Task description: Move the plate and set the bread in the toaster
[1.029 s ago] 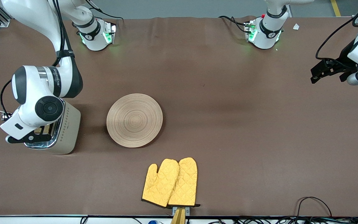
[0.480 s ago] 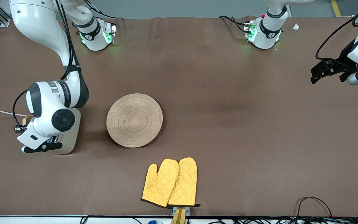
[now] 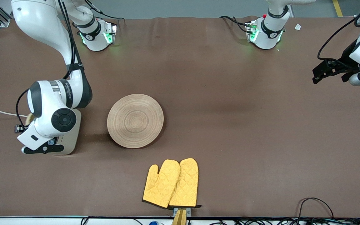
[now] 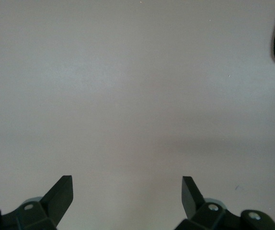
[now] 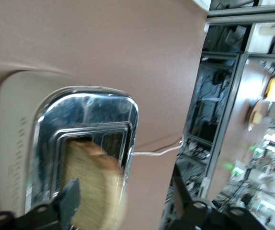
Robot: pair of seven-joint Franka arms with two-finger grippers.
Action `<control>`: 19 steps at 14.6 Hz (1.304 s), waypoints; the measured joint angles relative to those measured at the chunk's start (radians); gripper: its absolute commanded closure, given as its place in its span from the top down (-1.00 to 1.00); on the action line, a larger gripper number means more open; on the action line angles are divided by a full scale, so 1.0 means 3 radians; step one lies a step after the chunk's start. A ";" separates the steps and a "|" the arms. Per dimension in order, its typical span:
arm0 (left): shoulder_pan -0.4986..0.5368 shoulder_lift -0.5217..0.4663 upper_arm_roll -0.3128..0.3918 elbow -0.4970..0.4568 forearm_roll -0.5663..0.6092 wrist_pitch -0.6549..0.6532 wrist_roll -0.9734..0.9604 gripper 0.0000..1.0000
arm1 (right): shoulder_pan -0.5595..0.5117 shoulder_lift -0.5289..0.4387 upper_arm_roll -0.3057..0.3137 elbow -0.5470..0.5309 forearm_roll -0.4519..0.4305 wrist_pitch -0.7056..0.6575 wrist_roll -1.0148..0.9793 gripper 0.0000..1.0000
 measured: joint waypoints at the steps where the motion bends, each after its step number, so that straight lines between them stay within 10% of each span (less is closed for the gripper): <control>1: 0.0000 0.0000 0.0000 0.0000 0.0000 0.0000 0.0000 1.00 | 0.0039 -0.0004 0.0003 0.0161 0.0106 -0.0186 -0.0002 1.00; 11: 0.0001 0.0001 0.0001 0.0001 0.0000 0.0001 0.0000 1.00 | -0.0455 -0.0839 -0.0068 0.0655 0.1814 -0.0619 -0.0043 1.00; 19: 0.0001 0.0001 0.0002 0.0001 0.0000 0.0039 0.0052 1.00 | -0.0826 -0.1747 -0.0056 -0.0355 0.2186 -0.0277 -0.0626 1.00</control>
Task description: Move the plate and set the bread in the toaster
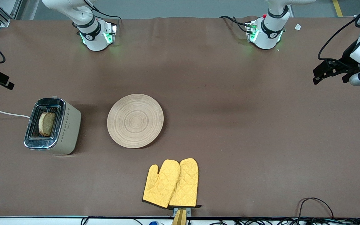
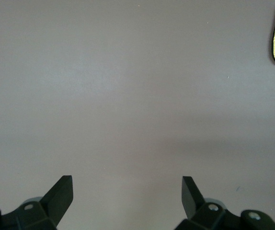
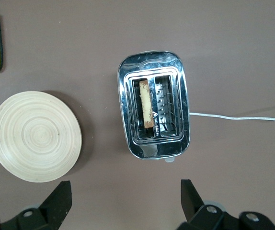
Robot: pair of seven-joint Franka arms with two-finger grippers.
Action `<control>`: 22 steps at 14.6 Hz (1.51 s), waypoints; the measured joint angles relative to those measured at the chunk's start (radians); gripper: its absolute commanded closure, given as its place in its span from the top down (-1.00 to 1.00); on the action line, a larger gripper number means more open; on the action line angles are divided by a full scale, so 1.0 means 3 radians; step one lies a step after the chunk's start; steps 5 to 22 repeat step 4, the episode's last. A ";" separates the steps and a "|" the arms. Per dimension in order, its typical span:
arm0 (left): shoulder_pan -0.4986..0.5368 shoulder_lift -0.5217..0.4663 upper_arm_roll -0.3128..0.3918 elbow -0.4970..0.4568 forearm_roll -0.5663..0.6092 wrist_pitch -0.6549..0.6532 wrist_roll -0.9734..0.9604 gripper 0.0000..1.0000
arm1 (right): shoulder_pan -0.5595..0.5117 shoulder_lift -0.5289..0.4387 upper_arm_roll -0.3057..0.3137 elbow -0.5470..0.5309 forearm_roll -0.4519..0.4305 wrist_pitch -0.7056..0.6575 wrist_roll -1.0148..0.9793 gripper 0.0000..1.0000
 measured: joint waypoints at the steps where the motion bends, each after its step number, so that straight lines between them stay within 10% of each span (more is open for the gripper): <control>1: 0.0000 0.0000 0.0000 0.0000 0.0000 0.0001 0.0001 1.00 | 0.0000 -0.0020 0.0008 -0.0036 0.0000 0.0023 -0.0019 1.00; 22: 0.0001 0.0000 0.0002 0.0000 0.0000 0.0009 0.0001 1.00 | 0.0000 -0.0024 0.0023 -0.0052 0.0000 0.0032 -0.0060 1.00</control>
